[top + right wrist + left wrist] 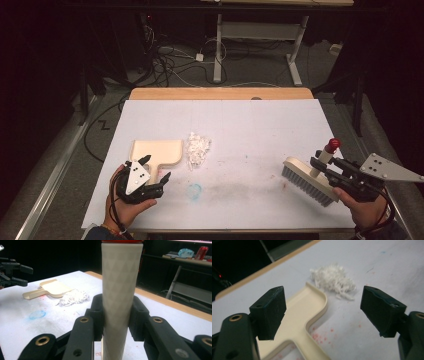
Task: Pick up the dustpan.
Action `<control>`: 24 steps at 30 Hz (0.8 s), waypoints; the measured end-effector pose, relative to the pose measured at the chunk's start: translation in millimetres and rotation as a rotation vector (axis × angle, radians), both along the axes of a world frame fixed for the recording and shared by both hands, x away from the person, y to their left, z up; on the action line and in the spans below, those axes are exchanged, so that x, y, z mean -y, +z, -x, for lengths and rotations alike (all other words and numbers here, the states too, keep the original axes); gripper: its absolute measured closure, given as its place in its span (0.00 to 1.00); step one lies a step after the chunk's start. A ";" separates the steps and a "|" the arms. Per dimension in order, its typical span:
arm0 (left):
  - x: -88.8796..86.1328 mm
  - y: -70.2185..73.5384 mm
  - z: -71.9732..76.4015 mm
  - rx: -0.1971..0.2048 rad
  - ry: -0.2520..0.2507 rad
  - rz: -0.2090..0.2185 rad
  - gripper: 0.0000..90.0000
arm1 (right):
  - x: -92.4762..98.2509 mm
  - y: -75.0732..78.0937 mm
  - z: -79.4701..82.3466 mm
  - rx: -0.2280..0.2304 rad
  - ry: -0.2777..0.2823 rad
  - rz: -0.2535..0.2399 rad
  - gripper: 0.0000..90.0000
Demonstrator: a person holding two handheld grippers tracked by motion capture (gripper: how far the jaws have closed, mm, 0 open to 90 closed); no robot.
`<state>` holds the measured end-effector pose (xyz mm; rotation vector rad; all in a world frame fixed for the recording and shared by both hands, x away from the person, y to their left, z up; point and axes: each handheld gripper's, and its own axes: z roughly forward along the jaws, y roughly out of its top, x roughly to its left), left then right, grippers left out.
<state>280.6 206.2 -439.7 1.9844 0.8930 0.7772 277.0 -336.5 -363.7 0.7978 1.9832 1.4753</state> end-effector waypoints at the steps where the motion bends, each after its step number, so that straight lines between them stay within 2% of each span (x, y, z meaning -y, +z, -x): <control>1: 0.0 0.0 0.0 0.000 0.000 0.000 0.22 | -0.1 -0.8 -0.4 -0.001 0.003 0.004 0.78; 5: 0.4 0.1 3.9 -0.021 0.039 0.021 0.23 | -2.1 -3.0 -3.5 0.001 -0.005 0.024 0.78; 7: 0.2 -3.6 8.7 -0.048 0.053 0.035 0.23 | -3.2 -3.5 -5.3 0.001 -0.005 0.023 0.78; 9: -0.6 -4.9 10.3 -0.059 0.059 0.038 0.23 | -4.6 -4.0 -7.1 0.000 0.001 0.027 0.78; 10: -2.7 -7.0 12.2 -0.079 0.079 0.041 0.23 | -5.3 -4.4 -8.0 0.000 0.000 0.032 0.78; 13: -4.7 -8.6 13.3 -0.094 0.108 0.045 0.24 | -7.4 -5.5 -11.8 0.000 0.005 0.035 0.78; 14: -7.3 -10.1 13.2 -0.132 0.144 0.088 0.24 | -8.4 -6.4 -11.8 -0.009 -0.001 0.034 0.78; 15: -7.3 -10.1 13.2 -0.132 0.144 0.088 0.24 | -9.1 -7.6 -12.4 -0.011 -0.003 0.041 0.78; 17: -8.8 -14.4 12.1 -0.218 0.202 0.118 0.24 | -10.6 -10.0 -13.4 -0.020 -0.006 0.049 0.78; 19: -9.7 -16.2 11.7 -0.245 0.231 0.147 0.24 | -12.6 -10.5 -13.9 -0.025 -0.002 0.052 0.78; 20: -9.7 -16.2 11.7 -0.245 0.231 0.147 0.24 | -13.5 -9.8 -13.8 -0.019 -0.002 0.056 0.78; 22: -10.4 -18.6 9.9 -0.267 0.290 0.138 0.24 | -15.0 -8.0 -13.9 -0.008 0.003 0.059 0.78; 23: -14.1 -22.1 5.8 -0.298 0.330 0.176 0.24 | -15.5 -7.4 -14.0 -0.005 0.005 0.059 0.78; 24: -14.1 -22.1 5.8 -0.298 0.330 0.176 0.24 | -15.9 -7.3 -14.0 -0.008 0.004 0.054 0.78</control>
